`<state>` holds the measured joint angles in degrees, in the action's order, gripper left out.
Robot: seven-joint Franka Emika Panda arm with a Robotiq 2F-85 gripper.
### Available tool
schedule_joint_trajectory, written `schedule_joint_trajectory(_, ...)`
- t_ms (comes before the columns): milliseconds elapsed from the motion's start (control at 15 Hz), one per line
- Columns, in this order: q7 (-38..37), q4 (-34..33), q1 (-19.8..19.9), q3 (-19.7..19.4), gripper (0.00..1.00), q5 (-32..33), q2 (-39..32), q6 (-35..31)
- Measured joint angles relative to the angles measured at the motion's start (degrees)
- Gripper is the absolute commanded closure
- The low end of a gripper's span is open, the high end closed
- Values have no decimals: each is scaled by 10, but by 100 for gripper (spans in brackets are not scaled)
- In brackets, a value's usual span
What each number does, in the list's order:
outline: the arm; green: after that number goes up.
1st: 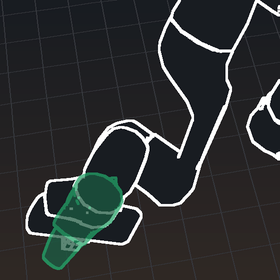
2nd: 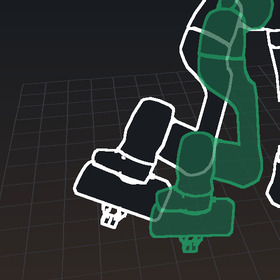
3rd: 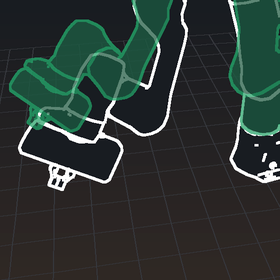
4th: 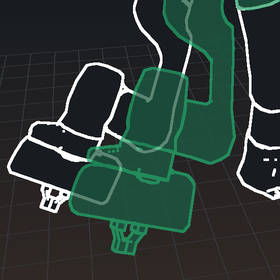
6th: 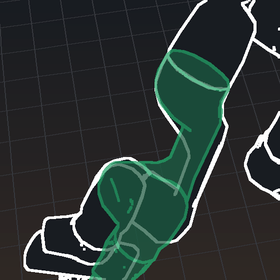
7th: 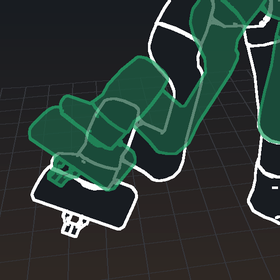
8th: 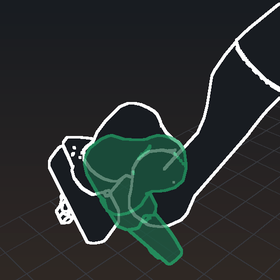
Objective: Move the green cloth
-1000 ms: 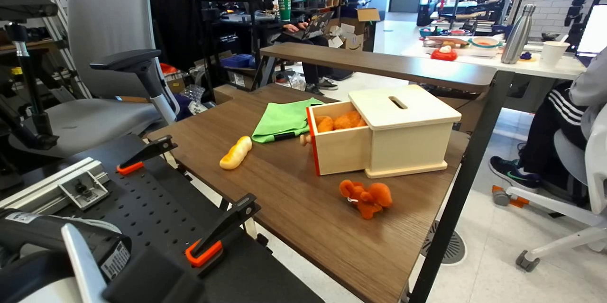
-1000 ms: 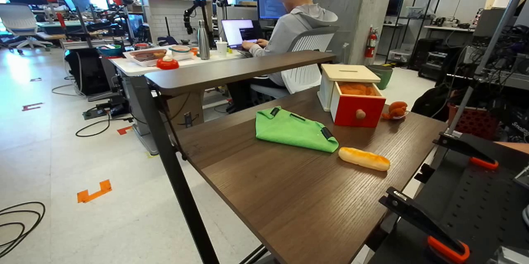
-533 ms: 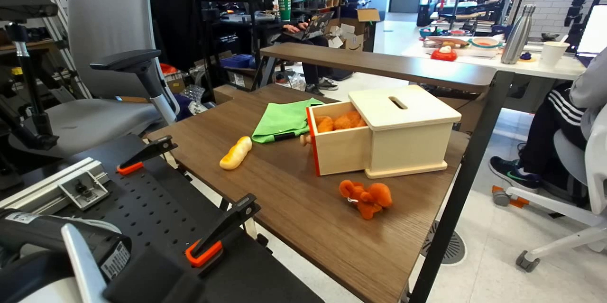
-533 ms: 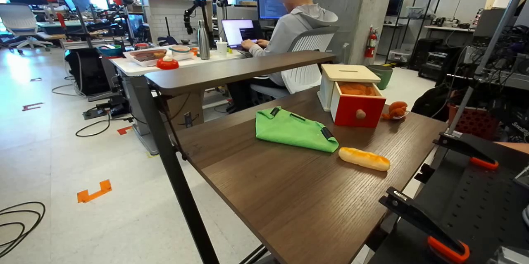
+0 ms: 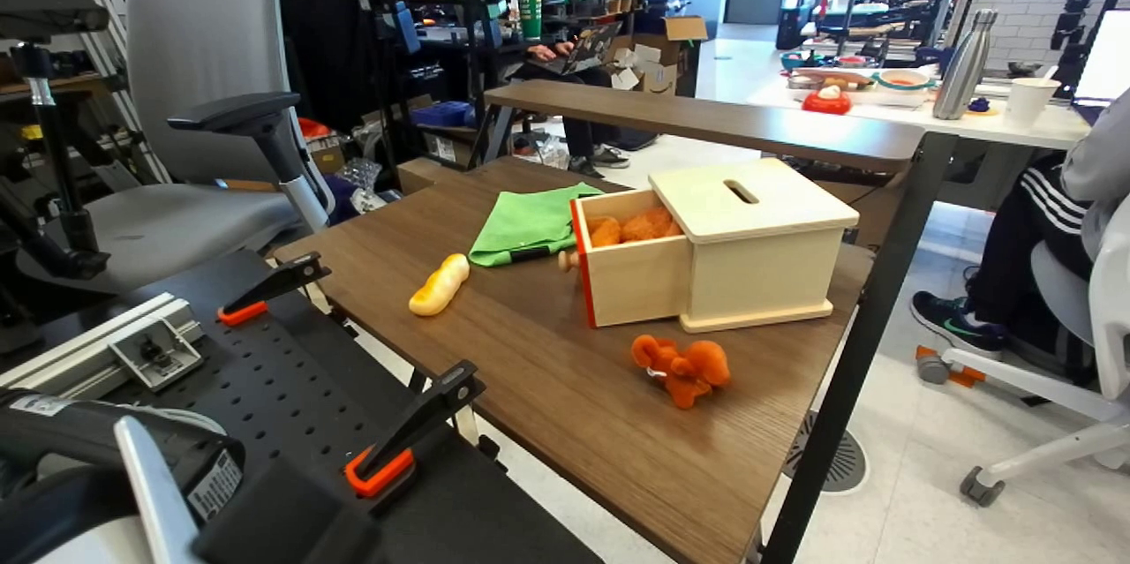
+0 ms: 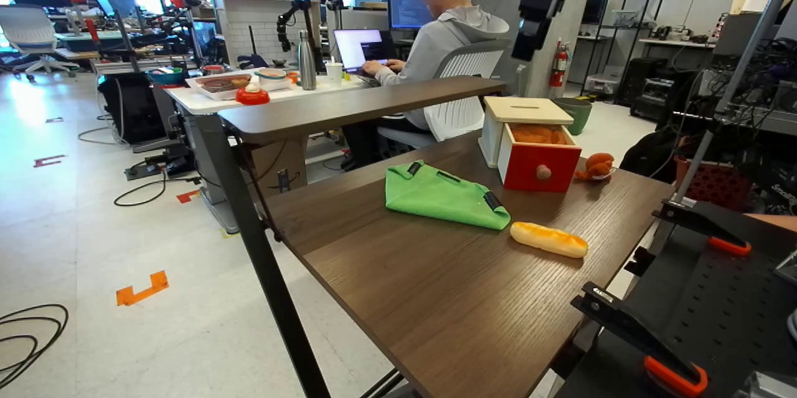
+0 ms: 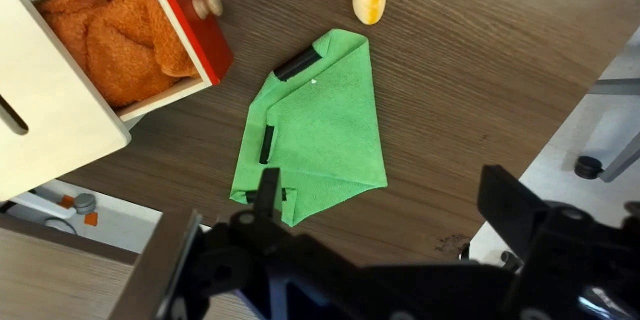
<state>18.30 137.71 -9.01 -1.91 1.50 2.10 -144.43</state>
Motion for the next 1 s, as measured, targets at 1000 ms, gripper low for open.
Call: schedule_joint_trajectory(1000, -1, -215, 31, 25, 0, 83, -282, 1)
